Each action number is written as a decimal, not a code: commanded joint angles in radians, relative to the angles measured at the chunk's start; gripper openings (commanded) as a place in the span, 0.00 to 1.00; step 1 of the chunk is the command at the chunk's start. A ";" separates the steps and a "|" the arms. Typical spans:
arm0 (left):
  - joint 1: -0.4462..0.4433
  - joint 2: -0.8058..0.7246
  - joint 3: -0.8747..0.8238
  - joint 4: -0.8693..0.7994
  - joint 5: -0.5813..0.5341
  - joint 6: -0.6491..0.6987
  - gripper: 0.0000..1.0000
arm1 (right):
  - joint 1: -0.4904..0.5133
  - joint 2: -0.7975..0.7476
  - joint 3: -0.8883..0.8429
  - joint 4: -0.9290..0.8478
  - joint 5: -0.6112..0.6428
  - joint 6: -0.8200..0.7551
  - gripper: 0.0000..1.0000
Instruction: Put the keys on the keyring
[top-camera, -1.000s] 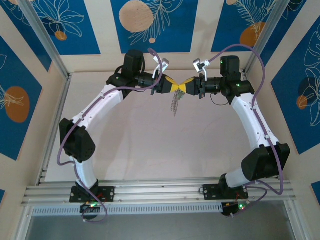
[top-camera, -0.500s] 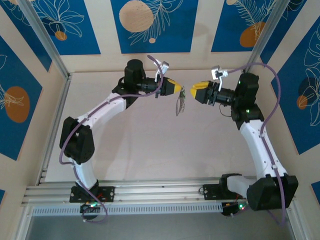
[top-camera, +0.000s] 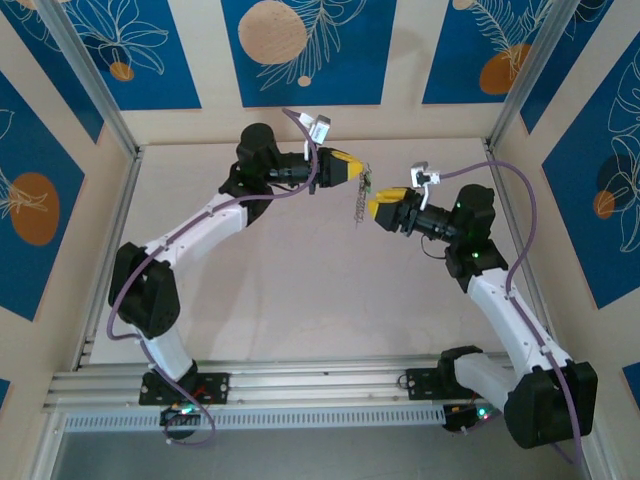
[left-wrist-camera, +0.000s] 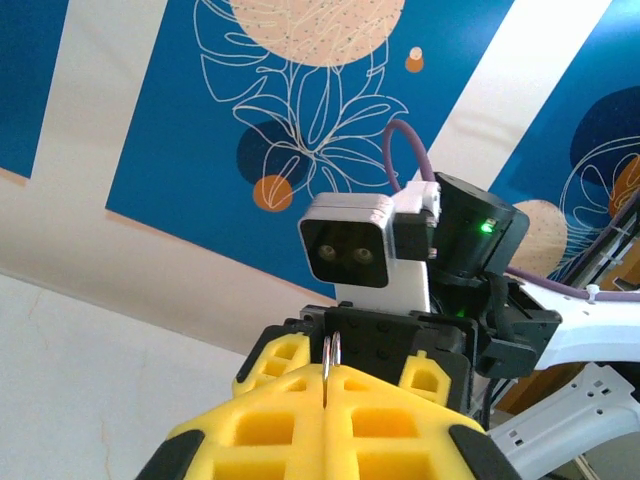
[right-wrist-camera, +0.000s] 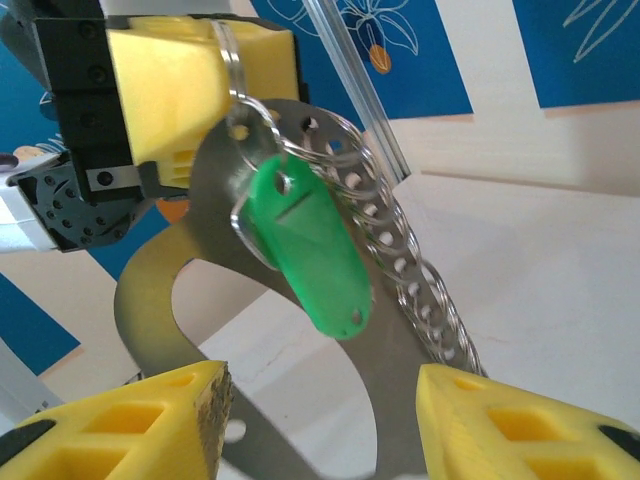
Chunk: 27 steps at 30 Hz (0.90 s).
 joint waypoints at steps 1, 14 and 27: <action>-0.015 -0.043 -0.011 0.057 -0.011 -0.013 0.00 | 0.024 -0.014 0.034 0.009 0.072 -0.044 0.53; -0.026 -0.050 -0.008 0.051 -0.006 -0.010 0.00 | 0.048 0.029 0.101 -0.003 0.117 -0.079 0.53; -0.034 -0.050 -0.011 0.063 -0.034 -0.021 0.00 | 0.076 0.092 0.147 -0.030 0.110 -0.123 0.41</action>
